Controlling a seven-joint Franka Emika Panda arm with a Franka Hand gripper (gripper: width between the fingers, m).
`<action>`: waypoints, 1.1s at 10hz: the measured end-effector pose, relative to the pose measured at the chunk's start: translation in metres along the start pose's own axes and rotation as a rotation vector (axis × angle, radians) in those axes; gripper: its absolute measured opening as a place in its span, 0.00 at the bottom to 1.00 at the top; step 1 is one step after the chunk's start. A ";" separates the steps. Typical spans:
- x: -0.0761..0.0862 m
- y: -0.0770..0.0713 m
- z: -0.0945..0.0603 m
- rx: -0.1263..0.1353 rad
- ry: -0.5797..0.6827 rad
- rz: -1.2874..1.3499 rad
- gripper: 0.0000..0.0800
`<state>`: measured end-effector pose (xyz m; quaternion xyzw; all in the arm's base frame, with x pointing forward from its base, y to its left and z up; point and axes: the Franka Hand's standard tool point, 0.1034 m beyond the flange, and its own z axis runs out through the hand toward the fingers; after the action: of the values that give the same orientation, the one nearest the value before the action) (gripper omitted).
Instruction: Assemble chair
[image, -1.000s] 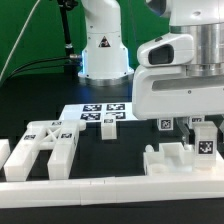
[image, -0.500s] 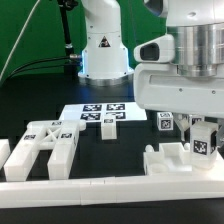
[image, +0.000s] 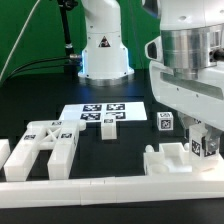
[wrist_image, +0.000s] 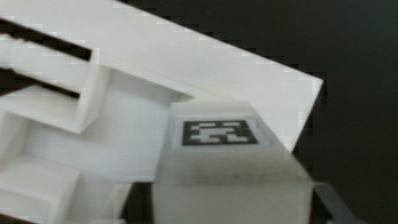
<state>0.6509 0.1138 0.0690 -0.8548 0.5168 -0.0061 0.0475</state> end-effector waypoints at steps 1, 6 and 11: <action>-0.003 0.000 0.000 -0.011 0.008 -0.209 0.56; -0.006 0.002 0.003 -0.027 -0.007 -0.797 0.81; -0.005 0.001 0.001 -0.022 -0.007 -0.909 0.66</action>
Offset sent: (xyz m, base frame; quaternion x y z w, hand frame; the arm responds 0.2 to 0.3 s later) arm -0.0074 0.0198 -0.0065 0.0183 -0.0848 -0.4059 0.9098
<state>0.6477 0.1176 0.0677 -0.9953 0.0889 -0.0181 0.0326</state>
